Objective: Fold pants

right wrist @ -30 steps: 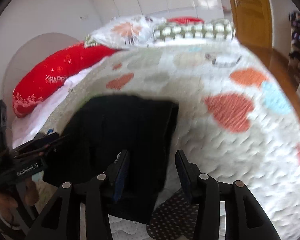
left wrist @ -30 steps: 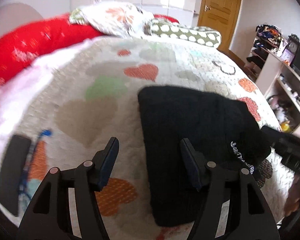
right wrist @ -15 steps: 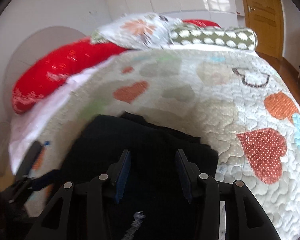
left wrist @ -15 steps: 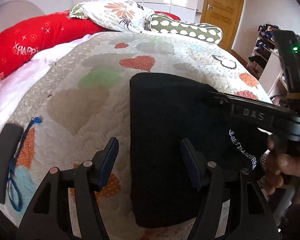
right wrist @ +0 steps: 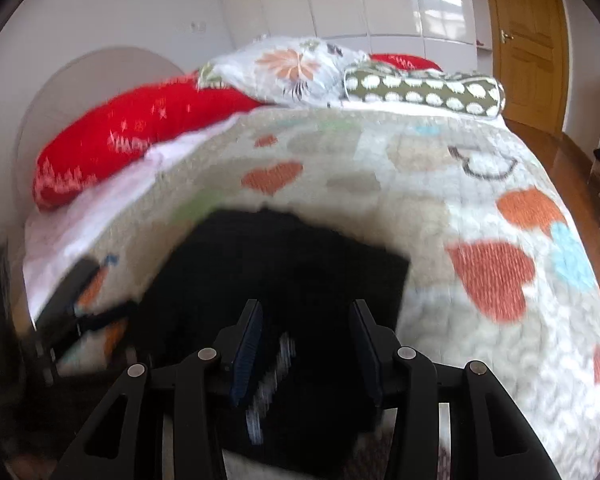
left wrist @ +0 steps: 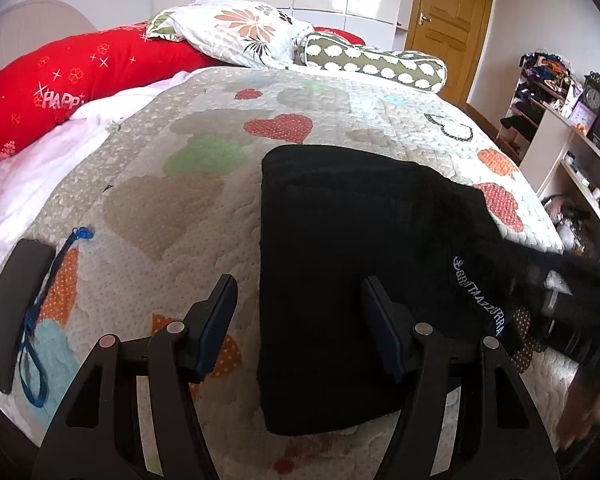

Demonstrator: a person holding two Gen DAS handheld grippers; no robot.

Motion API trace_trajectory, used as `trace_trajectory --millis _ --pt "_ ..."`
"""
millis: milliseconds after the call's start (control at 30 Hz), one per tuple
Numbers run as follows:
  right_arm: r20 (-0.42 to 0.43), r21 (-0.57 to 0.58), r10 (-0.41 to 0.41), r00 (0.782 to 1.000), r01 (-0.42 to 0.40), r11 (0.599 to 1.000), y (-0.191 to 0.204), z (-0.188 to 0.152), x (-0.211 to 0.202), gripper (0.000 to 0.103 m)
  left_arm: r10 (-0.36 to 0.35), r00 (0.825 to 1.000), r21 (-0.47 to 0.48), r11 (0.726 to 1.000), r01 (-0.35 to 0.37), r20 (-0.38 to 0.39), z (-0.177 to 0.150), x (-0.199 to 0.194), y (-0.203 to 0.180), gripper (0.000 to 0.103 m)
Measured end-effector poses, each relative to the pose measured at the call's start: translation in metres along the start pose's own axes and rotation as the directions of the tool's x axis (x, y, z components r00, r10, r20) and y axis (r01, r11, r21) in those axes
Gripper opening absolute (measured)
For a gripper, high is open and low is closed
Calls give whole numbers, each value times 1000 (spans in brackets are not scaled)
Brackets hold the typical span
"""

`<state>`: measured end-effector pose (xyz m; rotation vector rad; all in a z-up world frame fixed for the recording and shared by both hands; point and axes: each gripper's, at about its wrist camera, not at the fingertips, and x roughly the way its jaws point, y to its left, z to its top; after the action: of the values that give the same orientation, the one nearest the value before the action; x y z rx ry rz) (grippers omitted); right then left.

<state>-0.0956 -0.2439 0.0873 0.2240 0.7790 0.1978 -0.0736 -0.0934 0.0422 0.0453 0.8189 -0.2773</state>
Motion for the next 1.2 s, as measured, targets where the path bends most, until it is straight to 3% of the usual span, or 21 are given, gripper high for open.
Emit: trace_trajectory --millis 100,300,500,1033,1200 --pt "-5 -15 -73 997 73 997 -2 -18 9 45 -3 1000 -16 1000 3 7 -3 -1 0 65" --pt "47 57 -5 999 2 998 -9 -10 -20 46 15 1000 -15 1000 -14 24 -5 -17 -2 65" --pt "72 68 6 997 -11 998 1 -7 -30 49 22 999 -15 1000 -22 37 -8 -28 -2 65" --pt "54 92 8 999 -13 996 15 -7 -31 52 20 999 -20 1000 -20 33 -10 -38 -2 65" --pt "47 118 -25 999 19 993 1 -12 -28 54 -16 1000 -48 999 17 23 -9 -34 6 65"
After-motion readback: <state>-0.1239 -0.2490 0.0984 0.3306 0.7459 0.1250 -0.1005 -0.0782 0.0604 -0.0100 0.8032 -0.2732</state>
